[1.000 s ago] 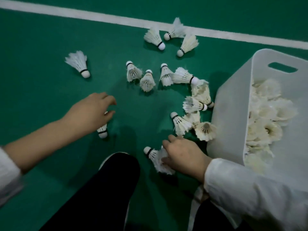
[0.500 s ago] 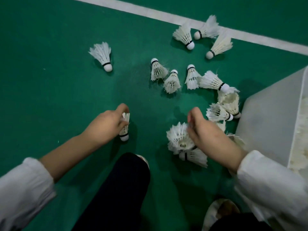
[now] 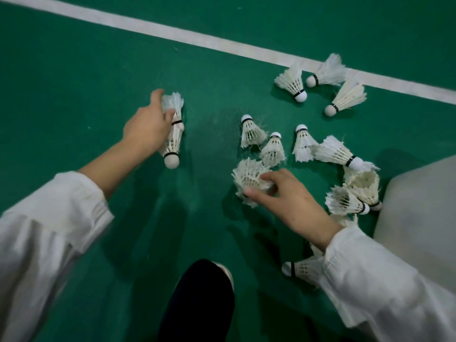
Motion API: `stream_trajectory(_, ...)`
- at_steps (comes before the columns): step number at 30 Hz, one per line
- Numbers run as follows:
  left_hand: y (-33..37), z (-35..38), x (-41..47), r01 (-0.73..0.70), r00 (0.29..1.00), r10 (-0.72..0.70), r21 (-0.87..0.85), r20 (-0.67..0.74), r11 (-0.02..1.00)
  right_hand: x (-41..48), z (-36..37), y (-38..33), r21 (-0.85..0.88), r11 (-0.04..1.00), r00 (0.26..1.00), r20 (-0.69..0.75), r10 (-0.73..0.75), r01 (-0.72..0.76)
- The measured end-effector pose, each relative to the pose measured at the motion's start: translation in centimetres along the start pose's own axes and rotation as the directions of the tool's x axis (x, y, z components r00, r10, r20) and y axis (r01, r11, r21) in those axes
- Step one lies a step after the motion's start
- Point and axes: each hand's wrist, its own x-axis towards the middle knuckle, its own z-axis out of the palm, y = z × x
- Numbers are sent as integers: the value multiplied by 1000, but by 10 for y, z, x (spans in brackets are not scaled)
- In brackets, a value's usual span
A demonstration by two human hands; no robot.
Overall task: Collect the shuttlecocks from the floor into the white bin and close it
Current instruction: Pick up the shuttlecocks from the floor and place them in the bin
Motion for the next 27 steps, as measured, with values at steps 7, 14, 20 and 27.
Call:
stream_trajectory(7,-10,18,13,103,985,-80,-151,150,983,3,-4,8,5,1000,997,-80,-13,13)
stream_trajectory(14,4,10,-55,-21,976,95,-348,196,937,10,-14,15,597,800,979,-118,164,-63)
stream_trajectory(20,43,16,-104,-121,939,239,-414,248,902,-2,-28,9,572,820,972,-185,148,-16)
stream_trajectory(27,66,31,-121,-301,886,369,-258,281,918,-20,-34,18,553,833,969,-196,148,-15)
